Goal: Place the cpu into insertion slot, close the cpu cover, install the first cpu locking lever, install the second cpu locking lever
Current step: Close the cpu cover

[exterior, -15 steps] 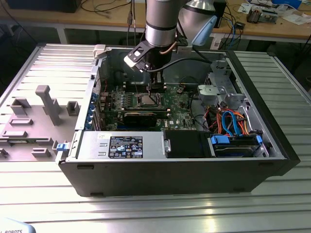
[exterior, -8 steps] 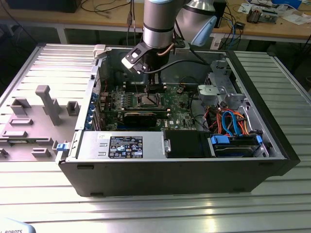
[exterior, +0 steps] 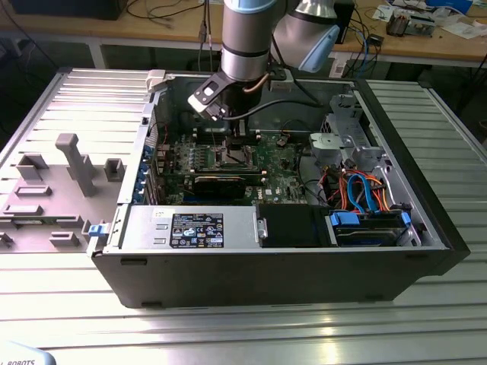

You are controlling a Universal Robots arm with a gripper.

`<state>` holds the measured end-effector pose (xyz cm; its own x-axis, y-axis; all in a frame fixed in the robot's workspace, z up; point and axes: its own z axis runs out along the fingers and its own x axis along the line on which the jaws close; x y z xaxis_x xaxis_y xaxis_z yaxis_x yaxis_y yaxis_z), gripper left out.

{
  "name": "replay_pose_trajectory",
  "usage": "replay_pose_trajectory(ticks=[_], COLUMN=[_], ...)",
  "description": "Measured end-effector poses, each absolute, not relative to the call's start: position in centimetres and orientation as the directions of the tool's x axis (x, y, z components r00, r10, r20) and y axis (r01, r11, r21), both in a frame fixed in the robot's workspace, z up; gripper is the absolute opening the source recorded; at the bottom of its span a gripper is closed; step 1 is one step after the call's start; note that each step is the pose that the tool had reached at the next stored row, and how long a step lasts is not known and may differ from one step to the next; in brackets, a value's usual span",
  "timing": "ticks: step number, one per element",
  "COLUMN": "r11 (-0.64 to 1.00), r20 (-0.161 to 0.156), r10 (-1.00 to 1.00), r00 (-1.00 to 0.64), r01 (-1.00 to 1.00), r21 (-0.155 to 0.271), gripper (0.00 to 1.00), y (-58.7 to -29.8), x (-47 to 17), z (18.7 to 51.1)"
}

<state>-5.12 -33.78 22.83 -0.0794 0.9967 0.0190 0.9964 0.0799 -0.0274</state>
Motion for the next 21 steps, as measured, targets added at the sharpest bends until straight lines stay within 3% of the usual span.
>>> replay_pose_trajectory(ticks=[21], r11=[0.08], r20=[0.02], r10=[0.997], r00=[-0.079], r01=[0.996], r21=[-0.038], gripper=[0.11], y=[-33.7], x=[-5.7], z=[22.6])
